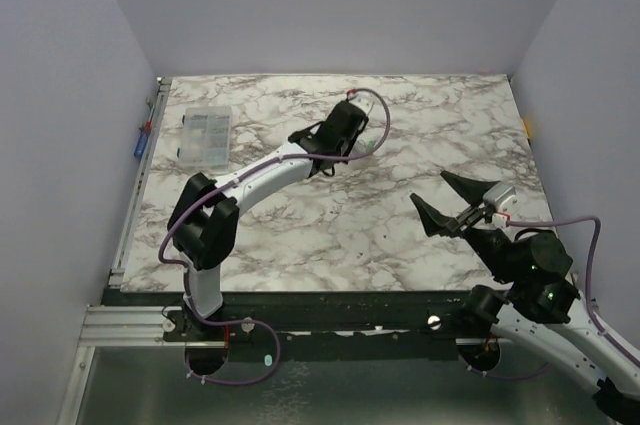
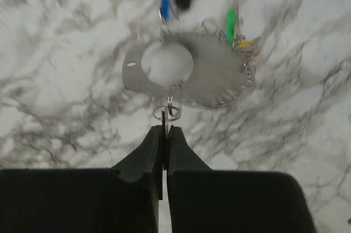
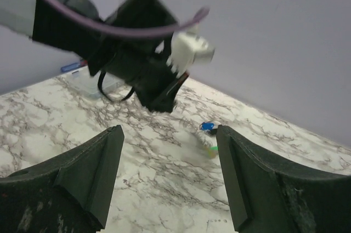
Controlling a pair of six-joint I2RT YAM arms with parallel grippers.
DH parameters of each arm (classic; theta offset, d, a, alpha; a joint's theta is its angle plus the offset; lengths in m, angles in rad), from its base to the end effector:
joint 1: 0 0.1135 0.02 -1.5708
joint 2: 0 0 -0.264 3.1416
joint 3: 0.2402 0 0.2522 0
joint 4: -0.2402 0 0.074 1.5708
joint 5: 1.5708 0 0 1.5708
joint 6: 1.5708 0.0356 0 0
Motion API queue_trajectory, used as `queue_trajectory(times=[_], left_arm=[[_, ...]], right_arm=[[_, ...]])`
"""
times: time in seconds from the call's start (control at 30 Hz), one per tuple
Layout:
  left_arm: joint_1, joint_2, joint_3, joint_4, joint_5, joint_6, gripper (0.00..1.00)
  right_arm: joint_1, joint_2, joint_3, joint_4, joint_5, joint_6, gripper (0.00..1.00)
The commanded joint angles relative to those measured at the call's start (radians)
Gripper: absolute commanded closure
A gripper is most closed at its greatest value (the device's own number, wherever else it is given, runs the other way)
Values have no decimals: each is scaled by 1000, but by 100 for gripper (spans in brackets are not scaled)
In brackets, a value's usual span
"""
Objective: Put the keys on the keyring
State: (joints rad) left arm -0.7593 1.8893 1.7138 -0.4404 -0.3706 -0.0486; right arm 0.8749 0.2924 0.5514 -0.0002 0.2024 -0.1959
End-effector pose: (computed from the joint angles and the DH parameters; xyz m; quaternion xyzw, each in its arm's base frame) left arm 0.3293 -0.2948 0.3186 0.2244 0.8479 -0.0271 0.4796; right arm 0.0657 0.0675 0.3382 -0.2407 0.5628 0.2044 0.7639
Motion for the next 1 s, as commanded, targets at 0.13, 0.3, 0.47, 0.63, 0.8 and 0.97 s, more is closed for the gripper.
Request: queue_trajectory(times=[0.13, 0.3, 0.47, 0.63, 0.8, 0.97], left_arm=[[-4, -128, -526, 192, 159, -176, 100], [-6, -167, -603, 193, 189, -194, 100], [-6, -214, -669, 193, 187, -214, 100], [-6, -264, -723, 189, 194, -233, 100], [-8, -292, -771, 189, 216, -249, 100], [-8, -305, -811, 188, 222, -244, 100]], right_arm=[[-5, -1, -2, -12, 31, 12, 22], [-5, 22, 1, -9, 17, 17, 22], [-5, 18, -5, -9, 19, 37, 22], [-5, 17, -4, -9, 23, 39, 22], [-5, 16, -8, -14, 28, 42, 22], [-5, 21, -9, -25, 27, 49, 22]])
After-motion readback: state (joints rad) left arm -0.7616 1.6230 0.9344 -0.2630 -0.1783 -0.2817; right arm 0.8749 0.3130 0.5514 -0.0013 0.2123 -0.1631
